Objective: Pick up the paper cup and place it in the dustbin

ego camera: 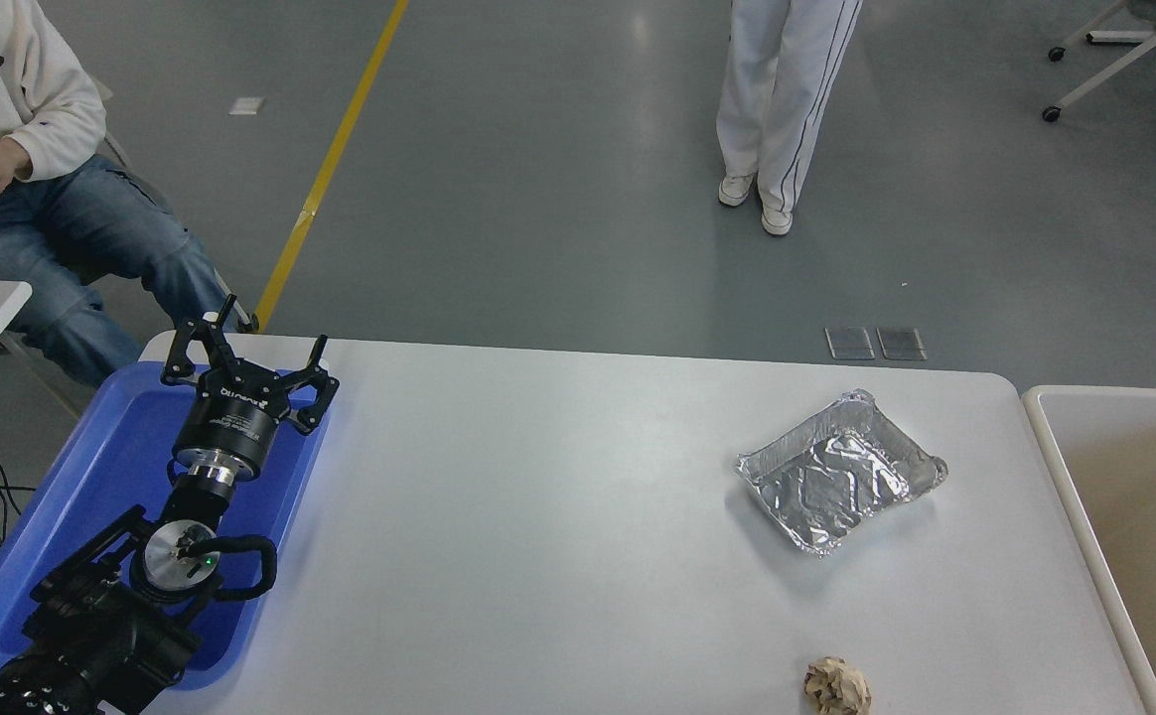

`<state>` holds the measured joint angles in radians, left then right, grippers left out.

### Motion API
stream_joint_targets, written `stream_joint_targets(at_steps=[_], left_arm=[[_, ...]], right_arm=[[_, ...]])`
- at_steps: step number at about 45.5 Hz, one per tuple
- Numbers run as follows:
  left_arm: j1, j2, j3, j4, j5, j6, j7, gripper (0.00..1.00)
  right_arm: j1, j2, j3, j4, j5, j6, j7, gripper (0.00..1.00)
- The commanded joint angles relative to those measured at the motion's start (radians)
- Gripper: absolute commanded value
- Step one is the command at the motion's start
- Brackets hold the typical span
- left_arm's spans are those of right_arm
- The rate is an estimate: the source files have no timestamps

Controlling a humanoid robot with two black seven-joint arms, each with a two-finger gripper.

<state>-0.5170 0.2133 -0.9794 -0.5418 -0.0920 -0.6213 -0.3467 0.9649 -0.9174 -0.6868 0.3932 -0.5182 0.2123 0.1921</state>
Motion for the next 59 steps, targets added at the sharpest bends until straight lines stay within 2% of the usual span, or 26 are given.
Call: stream_joint_targets(at_steps=[1,17,26,47,50,57,59], left_arm=[[0.0,0.0,0.001,0.0,0.0,0.0,0.0,1.0],[0.0,0.0,-0.001,0.0,0.0,0.0,0.0,1.0],[0.0,0.0,-0.001,0.0,0.0,0.0,0.0,1.0],[0.0,0.0,-0.001,0.0,0.0,0.0,0.0,1.0],[0.0,0.0,0.001,0.0,0.0,0.0,0.0,1.0],[0.0,0.0,-0.001,-0.001,0.0,0.0,0.0,1.0],[0.0,0.0,-0.001,-0.001,0.0,0.0,0.0,1.0]], right_arm=[[-0.205,0.118,0.179,-0.143,0.033,-0.088,0.0,0.0],[-0.334,0.181,0.265,-0.166,0.041,-0.221,0.0,0.0],[-0.347,0.187,0.267,-0.168,0.095,-0.226,0.0,0.0],[-0.371,0.193,0.288,-0.168,0.095,-0.257,0.001,0.01],[-0.377,0.193,0.288,-0.168,0.096,-0.289,0.001,0.19],[-0.38,0.195,0.288,-0.168,0.096,-0.378,0.001,0.78],[-0.38,0.195,0.288,-0.166,0.096,-0.392,0.001,0.88]])
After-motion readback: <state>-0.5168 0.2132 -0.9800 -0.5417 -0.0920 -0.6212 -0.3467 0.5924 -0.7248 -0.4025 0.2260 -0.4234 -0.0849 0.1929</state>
